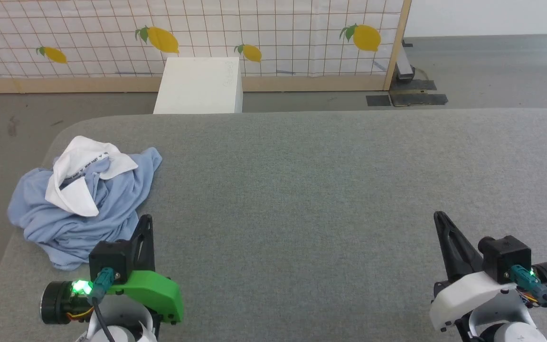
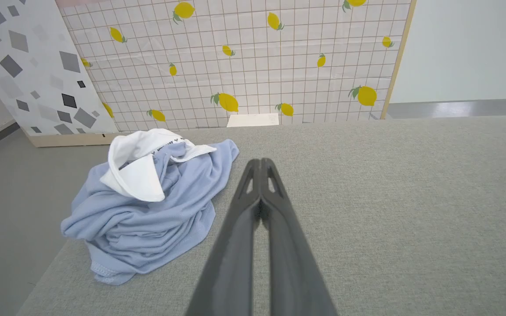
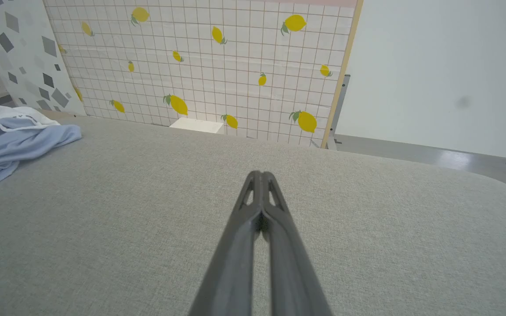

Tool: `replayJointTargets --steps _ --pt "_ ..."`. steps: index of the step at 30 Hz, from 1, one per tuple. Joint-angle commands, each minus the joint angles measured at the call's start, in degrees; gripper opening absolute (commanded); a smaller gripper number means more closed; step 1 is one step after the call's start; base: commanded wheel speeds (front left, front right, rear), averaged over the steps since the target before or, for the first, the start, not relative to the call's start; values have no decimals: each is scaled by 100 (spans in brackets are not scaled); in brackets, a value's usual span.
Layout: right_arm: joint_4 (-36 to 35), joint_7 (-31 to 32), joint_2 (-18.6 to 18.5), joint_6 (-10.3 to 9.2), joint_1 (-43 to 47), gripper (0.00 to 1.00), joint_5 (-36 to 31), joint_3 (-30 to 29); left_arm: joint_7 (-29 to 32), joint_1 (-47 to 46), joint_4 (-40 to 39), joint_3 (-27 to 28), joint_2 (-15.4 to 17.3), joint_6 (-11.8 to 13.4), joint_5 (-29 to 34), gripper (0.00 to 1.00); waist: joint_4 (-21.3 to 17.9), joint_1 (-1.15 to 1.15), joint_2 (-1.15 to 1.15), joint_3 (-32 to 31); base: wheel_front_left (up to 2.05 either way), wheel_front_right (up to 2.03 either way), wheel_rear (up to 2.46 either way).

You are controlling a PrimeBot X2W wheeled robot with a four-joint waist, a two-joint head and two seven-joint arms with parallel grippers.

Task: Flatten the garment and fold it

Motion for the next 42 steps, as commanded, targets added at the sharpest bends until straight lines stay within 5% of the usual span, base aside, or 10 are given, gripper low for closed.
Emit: replayJointTargets --steps 1,2,42 --pt "-29 -1 11 -10 -85 0 -36 8 8 65 -16 17 -26 38 60 0 0 0 0 0 0 0 0" --pt "1 -1 -1 0 0 100 2 -1 -1 -2 1 -4 0 1 -3 100 0 0 0 0 0 0 0" --pt "286 -323 2 -3 -156 100 161 -15 -444 -90 277 -180 55 341 -379 100 848 0 0 -40 0 0 0"
